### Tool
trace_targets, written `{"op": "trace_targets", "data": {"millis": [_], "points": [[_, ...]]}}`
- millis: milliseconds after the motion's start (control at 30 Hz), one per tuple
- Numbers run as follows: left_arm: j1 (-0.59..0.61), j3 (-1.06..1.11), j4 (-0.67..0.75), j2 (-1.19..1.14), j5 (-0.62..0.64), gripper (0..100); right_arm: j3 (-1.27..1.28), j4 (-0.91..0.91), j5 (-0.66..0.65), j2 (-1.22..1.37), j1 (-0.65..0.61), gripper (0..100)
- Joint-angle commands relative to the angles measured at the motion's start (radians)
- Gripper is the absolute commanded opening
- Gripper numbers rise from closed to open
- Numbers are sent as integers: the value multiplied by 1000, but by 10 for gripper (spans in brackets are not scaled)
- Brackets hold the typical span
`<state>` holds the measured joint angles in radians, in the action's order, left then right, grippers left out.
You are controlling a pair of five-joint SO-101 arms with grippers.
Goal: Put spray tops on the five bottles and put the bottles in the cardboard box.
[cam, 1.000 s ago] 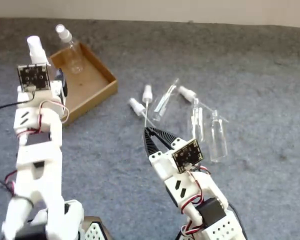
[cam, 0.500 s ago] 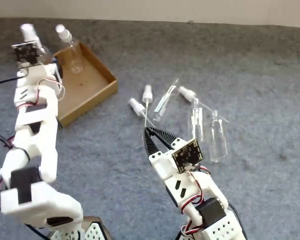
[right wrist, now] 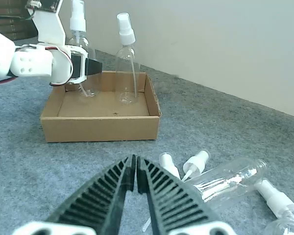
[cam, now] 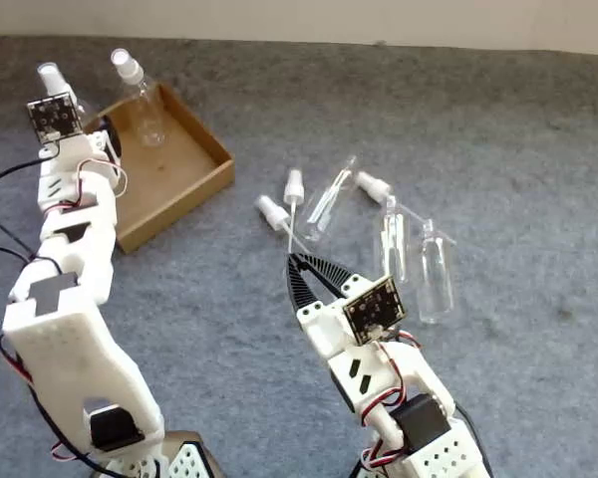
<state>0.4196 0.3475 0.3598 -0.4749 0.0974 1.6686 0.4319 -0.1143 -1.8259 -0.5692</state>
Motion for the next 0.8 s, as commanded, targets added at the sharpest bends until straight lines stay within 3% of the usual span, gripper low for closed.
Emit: {"op": "trace_targets", "data": {"millis": [0, 233, 467, 767], "points": [[13, -99, 29, -30, 9, 64, 111, 8, -6, -2, 13, 5], [10, -114, 28, -51, 9, 65, 111, 8, -6, -2, 13, 5], [10, -105, 23, -53, 12, 218, 111, 8, -6, -2, 13, 5], [12, -105, 23, -53, 12, 238, 111, 8, -6, -2, 13, 5]]}}
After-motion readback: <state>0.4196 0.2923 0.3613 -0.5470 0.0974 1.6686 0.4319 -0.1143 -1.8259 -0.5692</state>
